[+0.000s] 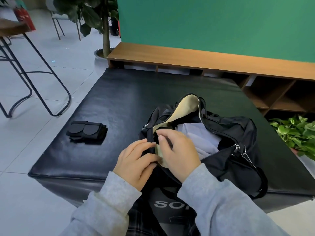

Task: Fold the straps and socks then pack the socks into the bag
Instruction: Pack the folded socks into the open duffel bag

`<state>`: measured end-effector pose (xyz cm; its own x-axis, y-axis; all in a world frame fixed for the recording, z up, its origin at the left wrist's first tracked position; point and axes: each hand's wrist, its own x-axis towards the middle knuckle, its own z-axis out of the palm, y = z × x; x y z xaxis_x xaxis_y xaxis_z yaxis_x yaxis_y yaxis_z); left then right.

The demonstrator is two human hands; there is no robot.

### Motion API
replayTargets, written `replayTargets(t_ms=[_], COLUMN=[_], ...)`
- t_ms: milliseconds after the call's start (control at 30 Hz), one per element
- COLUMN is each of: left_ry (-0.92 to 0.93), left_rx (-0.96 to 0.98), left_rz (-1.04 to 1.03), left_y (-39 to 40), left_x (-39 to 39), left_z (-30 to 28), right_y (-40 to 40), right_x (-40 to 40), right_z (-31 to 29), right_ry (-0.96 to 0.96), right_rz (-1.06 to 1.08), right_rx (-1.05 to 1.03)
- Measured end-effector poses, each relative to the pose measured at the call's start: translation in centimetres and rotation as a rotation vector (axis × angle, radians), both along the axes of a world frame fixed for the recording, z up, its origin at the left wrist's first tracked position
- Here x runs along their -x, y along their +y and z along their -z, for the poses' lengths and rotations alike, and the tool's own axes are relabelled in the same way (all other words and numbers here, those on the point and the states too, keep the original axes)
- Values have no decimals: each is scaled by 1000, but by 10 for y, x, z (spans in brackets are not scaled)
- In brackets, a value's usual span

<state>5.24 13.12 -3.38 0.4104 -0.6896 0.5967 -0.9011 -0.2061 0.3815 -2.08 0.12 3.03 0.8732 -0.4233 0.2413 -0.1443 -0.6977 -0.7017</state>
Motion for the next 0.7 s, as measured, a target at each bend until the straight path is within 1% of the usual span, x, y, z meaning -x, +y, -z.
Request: replayTargets(t_ms=[67,133,233,300,367,400,567,633,700], left_ry=[32,76,212,338,348,354,489,546,613], left_rx=[5,-54,-179,-330,-474,-496,-365,-277,-141], left_rz=[-30,-114,-331,-444,-552,-608,-849,-852,-830], left_y=[4,11,21,29,39,45,78,86,89], left_x=[-7,-18,-30,-37,-44,-49,-87,-102,-113], left_z=[0,7,17,26,32,34,50,57,61], right_y=[11,21,36,46,55,59,72,75,77], right_x=[-5,-13,-29,-41,-52,-57,-80,-88,-94], right_z=[-1,0,3,5,9,11,29,37,45], right_ry=[-12,0,54,88,95,103,170,200,243], right_rz=[-48,-108,-187,-216,-240,-247,-233,-215,-212], right_rx=[15,24,18,9,-22,-42,-187,-242,-267])
